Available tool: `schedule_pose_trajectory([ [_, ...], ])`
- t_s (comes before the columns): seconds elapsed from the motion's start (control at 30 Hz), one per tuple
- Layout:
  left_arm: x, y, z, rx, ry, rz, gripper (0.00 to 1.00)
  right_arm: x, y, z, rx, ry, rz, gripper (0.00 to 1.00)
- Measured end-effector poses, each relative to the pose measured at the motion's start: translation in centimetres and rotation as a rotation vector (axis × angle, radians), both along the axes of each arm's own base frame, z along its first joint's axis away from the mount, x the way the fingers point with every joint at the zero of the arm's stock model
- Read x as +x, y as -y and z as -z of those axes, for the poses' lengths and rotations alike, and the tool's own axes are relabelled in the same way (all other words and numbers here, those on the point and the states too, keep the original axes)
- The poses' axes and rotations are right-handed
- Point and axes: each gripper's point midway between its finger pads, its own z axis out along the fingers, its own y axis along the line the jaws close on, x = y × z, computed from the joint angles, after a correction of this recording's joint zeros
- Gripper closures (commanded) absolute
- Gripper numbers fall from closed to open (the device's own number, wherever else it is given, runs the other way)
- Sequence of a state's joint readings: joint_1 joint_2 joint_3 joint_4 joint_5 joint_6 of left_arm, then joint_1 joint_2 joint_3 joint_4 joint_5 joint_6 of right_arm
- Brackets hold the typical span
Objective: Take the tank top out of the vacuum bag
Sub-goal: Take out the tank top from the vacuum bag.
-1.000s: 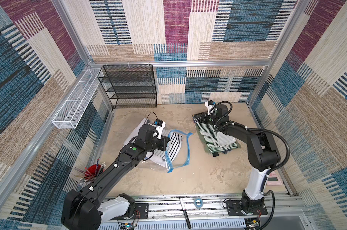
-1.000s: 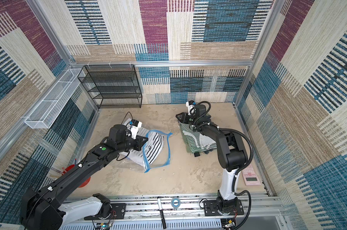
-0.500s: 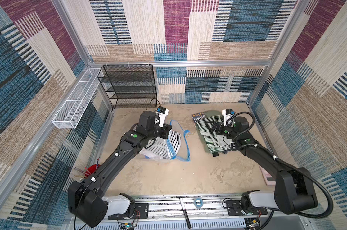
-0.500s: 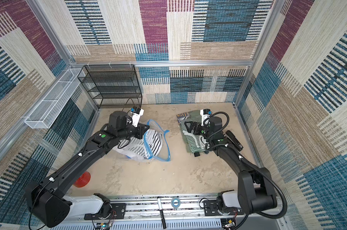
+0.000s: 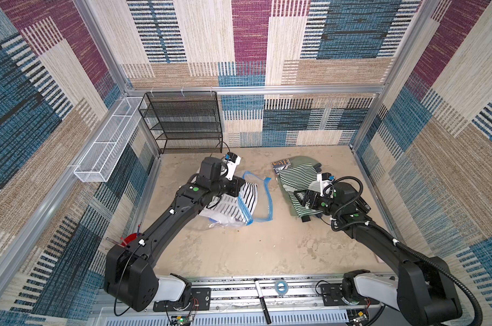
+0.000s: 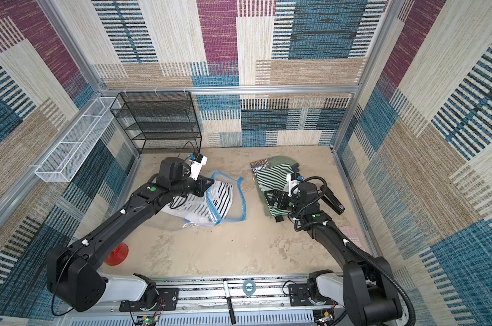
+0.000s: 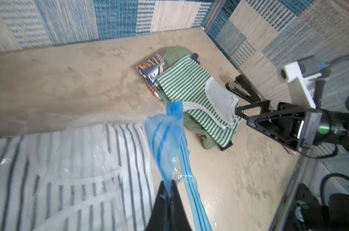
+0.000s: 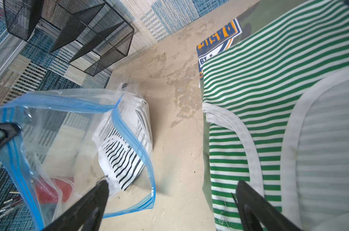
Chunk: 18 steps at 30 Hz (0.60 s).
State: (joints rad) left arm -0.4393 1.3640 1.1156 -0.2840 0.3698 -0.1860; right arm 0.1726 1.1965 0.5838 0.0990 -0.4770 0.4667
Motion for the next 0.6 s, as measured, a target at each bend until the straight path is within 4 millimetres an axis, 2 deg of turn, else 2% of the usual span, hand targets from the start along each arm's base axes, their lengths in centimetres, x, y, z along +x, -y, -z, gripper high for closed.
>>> schedule_pose_trajectory([
  [0.1, -1.8, 0.1, 2.1, -0.054, -0.049, 0.017, 1.00, -0.7, -0.8, 1.0, 0.017, -0.036, -0.038, 0.00],
  [0.23, -3.3, -0.2, 3.6, -0.093, -0.068, 0.007, 1.00, -2.2, -3.1, 1.4, 0.036, -0.058, -0.112, 0.05],
  [0.4, -3.7, -0.2, 3.9, -0.108, -0.059, 0.009, 1.00, -4.8, -6.4, 1.9, 0.074, -0.102, -0.195, 0.18],
  [0.6, -3.3, 0.6, 3.0, -0.126, -0.030, 0.029, 1.00, -7.5, -10.1, 0.6, 0.152, -0.105, -0.269, 0.32],
])
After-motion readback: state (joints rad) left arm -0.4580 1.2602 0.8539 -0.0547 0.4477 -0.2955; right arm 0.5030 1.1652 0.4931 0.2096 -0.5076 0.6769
